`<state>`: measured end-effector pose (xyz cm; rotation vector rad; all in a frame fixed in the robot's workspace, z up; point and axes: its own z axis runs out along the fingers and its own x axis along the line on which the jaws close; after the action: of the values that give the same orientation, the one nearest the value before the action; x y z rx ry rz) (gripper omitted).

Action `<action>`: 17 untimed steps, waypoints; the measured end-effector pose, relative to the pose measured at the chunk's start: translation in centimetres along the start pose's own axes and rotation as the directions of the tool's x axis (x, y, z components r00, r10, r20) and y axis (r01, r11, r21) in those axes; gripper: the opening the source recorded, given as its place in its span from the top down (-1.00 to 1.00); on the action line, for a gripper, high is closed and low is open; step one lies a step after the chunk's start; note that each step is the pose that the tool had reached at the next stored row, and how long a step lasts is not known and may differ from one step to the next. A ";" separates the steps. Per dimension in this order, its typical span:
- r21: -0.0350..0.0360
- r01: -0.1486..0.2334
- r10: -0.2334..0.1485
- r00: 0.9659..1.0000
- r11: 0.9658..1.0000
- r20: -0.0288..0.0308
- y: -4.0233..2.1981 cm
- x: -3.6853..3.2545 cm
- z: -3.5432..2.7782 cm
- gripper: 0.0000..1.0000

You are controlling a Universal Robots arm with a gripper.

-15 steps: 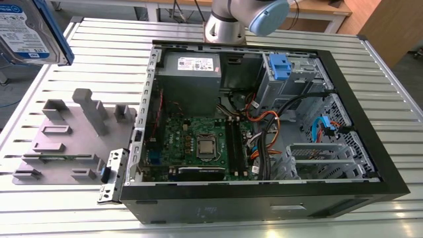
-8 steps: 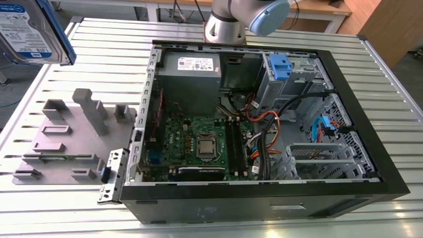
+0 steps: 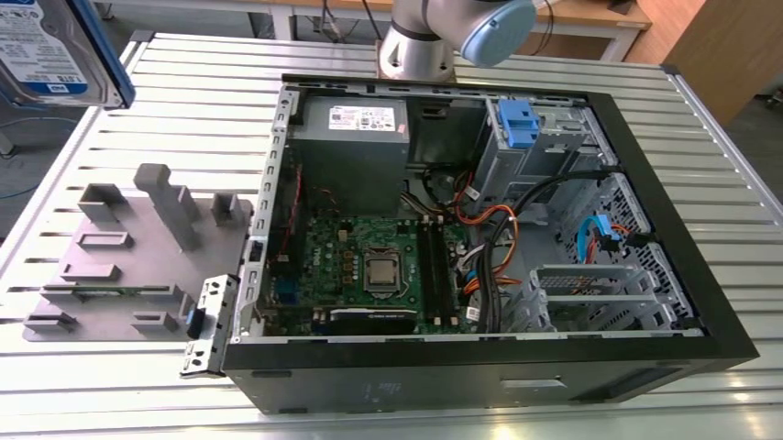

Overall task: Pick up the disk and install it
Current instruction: 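Pick up the disk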

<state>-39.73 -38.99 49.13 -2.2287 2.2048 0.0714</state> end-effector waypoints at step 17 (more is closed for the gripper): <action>0.000 0.000 0.000 1.000 1.000 0.000 -0.98 0.00 -0.19 0.30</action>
<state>-38.75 -38.98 49.29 -2.2286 2.2049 0.0713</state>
